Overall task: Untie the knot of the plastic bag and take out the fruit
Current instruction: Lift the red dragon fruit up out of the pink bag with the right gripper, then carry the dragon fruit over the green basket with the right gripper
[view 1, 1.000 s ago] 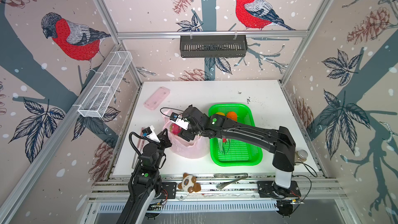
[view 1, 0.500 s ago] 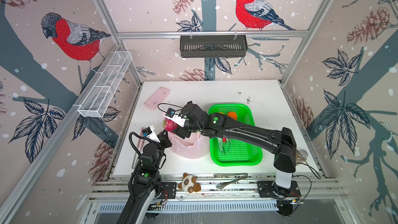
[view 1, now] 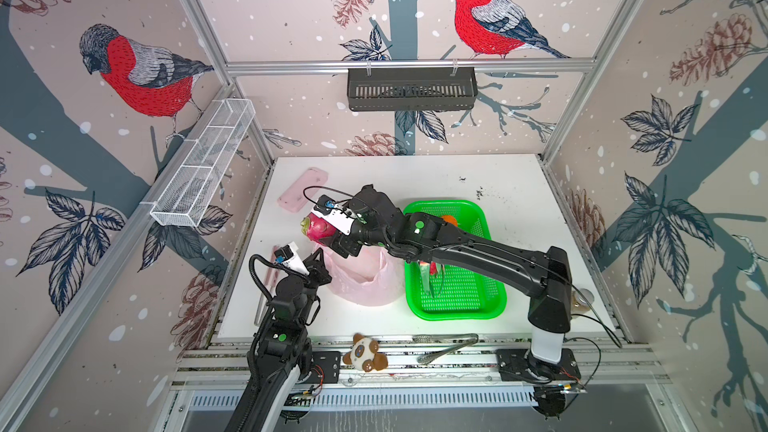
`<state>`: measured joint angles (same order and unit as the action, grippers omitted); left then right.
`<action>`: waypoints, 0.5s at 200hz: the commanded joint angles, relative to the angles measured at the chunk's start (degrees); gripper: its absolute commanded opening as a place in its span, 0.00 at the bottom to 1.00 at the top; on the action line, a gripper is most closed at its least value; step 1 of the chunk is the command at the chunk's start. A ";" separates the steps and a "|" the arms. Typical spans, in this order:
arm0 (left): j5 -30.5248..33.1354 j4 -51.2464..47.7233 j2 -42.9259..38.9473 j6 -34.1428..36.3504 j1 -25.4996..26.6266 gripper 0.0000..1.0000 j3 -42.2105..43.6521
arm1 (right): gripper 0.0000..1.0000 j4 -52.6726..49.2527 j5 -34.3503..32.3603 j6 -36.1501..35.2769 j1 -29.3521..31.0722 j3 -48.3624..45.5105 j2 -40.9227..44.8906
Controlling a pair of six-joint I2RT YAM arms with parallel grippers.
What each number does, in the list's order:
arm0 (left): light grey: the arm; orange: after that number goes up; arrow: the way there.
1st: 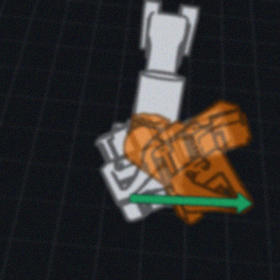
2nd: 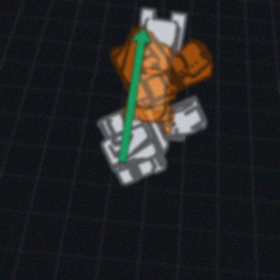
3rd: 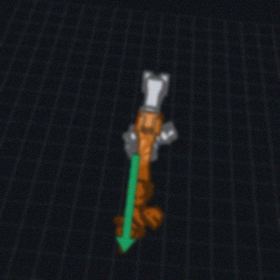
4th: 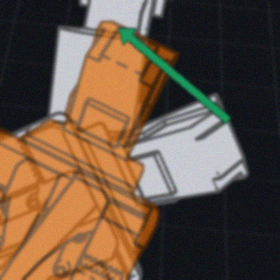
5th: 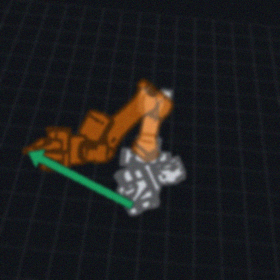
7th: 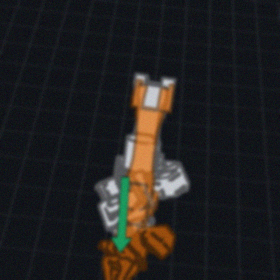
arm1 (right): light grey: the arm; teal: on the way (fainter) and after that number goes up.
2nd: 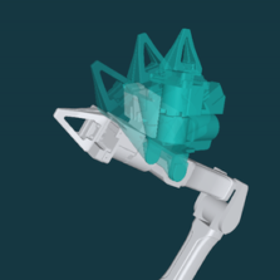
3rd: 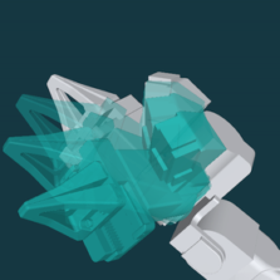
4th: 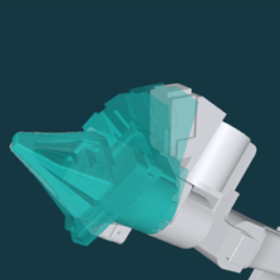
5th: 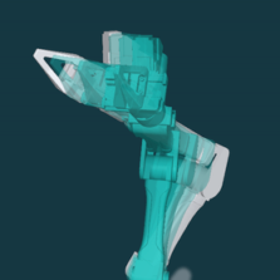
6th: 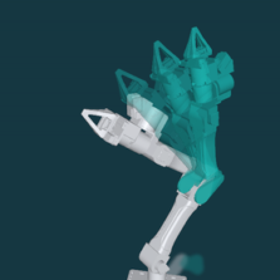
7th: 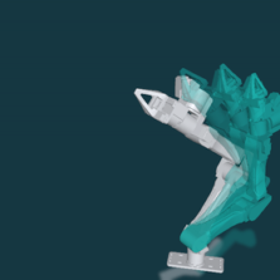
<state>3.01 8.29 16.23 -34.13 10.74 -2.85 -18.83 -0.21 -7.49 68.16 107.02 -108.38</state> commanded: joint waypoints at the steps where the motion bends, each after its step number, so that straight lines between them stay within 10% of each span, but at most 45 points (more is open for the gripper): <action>1: 0.00 1.46 -0.06 0.03 -0.05 0.00 0.07 | 0.40 4.37 0.18 -0.33 0.17 1.72 0.46; 100: 0.05 1.55 -0.15 0.04 -0.02 0.00 0.26 | 0.39 10.82 -2.72 0.19 -3.10 2.11 2.07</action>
<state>2.98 8.29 16.16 -34.13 10.74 -2.70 -12.43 -1.21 -7.46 65.69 108.97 -107.20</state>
